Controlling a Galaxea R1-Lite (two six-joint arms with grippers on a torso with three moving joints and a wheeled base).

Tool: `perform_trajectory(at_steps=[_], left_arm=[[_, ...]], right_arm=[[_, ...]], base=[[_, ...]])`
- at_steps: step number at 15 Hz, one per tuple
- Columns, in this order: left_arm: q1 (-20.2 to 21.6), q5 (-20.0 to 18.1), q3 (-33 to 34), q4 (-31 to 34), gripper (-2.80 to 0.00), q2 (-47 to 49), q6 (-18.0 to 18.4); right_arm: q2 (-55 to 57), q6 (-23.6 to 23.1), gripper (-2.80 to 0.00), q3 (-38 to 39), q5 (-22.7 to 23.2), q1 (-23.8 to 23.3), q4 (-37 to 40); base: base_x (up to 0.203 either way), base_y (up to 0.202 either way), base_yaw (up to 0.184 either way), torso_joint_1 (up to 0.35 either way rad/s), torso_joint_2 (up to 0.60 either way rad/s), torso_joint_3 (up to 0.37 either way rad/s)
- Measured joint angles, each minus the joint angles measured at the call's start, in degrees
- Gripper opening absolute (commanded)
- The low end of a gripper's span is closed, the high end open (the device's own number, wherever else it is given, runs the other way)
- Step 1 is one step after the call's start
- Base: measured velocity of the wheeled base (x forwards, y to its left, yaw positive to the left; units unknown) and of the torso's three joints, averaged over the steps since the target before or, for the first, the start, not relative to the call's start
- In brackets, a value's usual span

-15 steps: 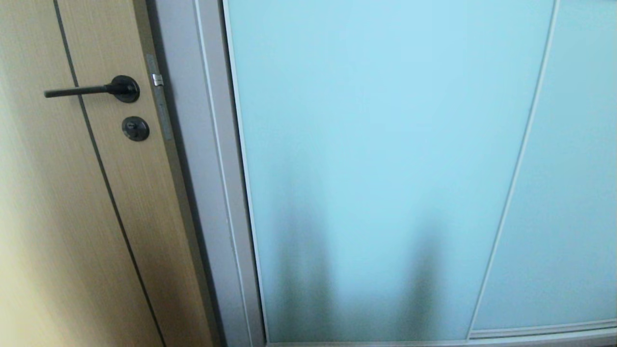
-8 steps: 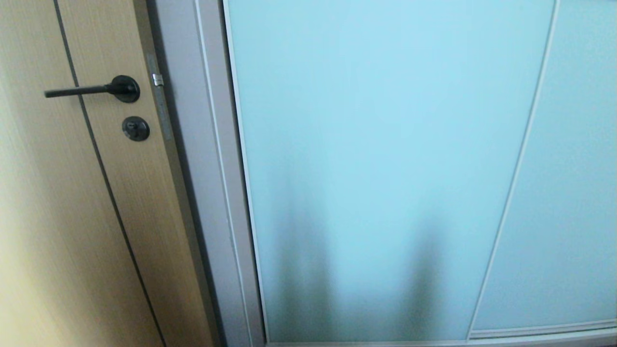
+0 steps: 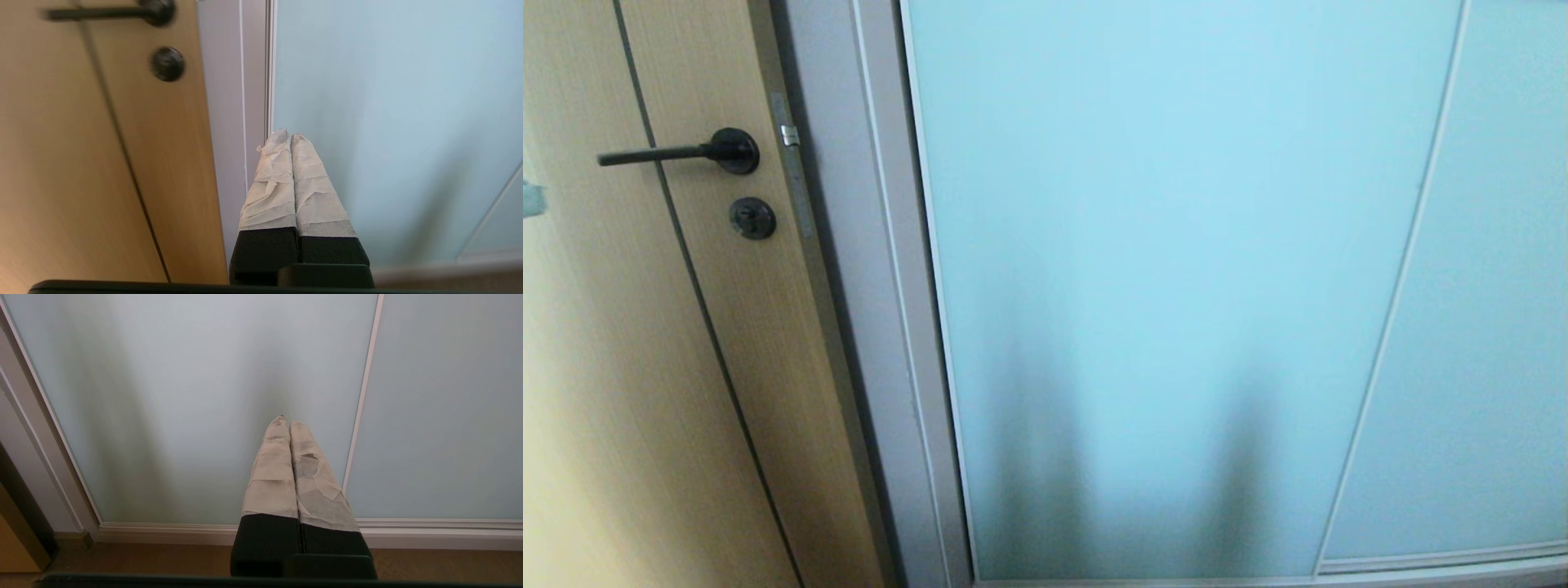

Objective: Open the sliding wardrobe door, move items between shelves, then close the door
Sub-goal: Open the door

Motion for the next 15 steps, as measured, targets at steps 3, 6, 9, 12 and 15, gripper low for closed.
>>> perform_trajectory(at_steps=[3, 6, 9, 12, 15], left_arm=[[-0.02, -0.43, -6.19, 0.54, -2.8, 13.31, 2.76], [-0.02, -0.58, -8.79, 0.66, -2.8, 22.49, 4.14], [-0.02, -0.49, -9.19, 0.64, -2.8, 28.83, 5.78], [-0.02, -0.32, -9.23, -0.01, -2.8, 33.9, 7.61], [-0.02, 0.06, -9.54, -4.07, -2.8, 38.86, 8.24]], right_arm=[[0.0, 0.02, -2.8, 0.0, 0.0, 0.0, -0.02], [0.0, 0.0, -2.8, 0.0, 0.02, 0.0, 0.0], [0.0, 0.02, -2.8, 0.0, -0.02, 0.0, -0.02], [0.0, 0.0, -2.8, 0.0, 0.0, 0.0, 0.0], [0.0, 0.0, -2.8, 0.0, 0.0, 0.0, 0.0]], base=[[0.0, 0.0, 0.0, 0.0, 0.0, 0.0], [0.0, 0.0, 0.0, 0.0, 0.0, 0.0], [0.0, 0.0, 0.0, 0.0, 0.0, 0.0], [0.0, 0.0, 0.0, 0.0, 0.0, 0.0], [0.0, 0.0, 0.0, 0.0, 0.0, 0.0]])
